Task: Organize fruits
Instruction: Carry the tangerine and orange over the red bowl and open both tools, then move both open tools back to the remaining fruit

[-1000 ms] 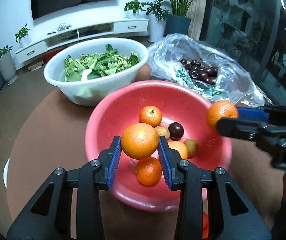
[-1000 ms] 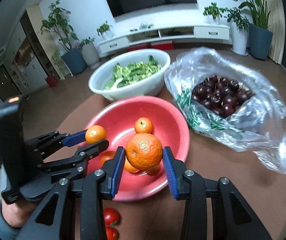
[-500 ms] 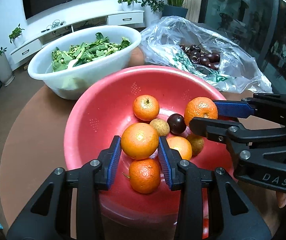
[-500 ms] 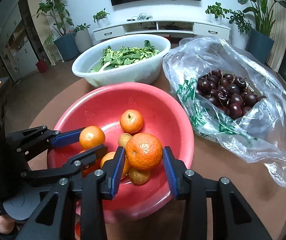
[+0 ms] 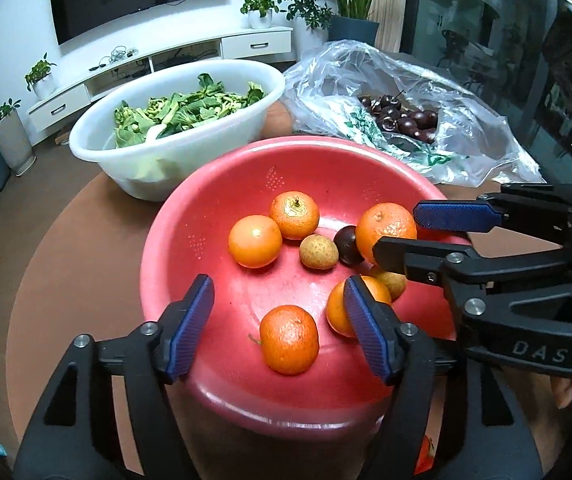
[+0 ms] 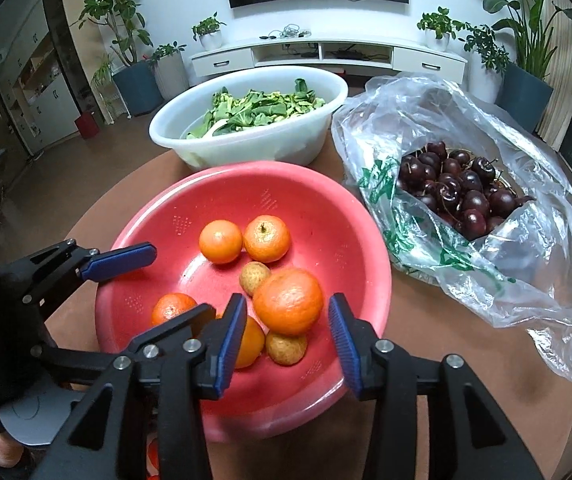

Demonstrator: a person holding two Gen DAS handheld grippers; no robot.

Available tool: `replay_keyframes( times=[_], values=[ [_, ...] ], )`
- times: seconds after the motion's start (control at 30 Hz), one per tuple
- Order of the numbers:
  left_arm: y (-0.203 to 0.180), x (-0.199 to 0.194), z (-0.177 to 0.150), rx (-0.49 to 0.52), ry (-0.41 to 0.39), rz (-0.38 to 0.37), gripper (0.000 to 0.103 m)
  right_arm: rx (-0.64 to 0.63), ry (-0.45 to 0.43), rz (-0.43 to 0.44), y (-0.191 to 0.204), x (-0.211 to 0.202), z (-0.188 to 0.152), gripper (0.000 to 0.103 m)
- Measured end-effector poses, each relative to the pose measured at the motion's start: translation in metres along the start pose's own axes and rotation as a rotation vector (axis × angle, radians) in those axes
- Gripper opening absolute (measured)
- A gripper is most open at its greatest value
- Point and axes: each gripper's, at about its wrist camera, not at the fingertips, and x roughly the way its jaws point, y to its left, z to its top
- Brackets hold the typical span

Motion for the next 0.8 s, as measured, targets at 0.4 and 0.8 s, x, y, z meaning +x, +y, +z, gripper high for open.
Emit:
replay_keyframes(
  times=[0.4,0.8],
  values=[
    [0.005,-0.069,-0.026,-0.077,-0.107,0.010,0.090,0.043,-0.081,0.020,-0.006,-0.052,-0.021,0.059],
    [-0.027,-0.133,-0.123,-0.113,-0.080,0.010,0.097,0.089,-0.147,0.095,-0.008,-0.120,-0.123,0.067]
  ],
)
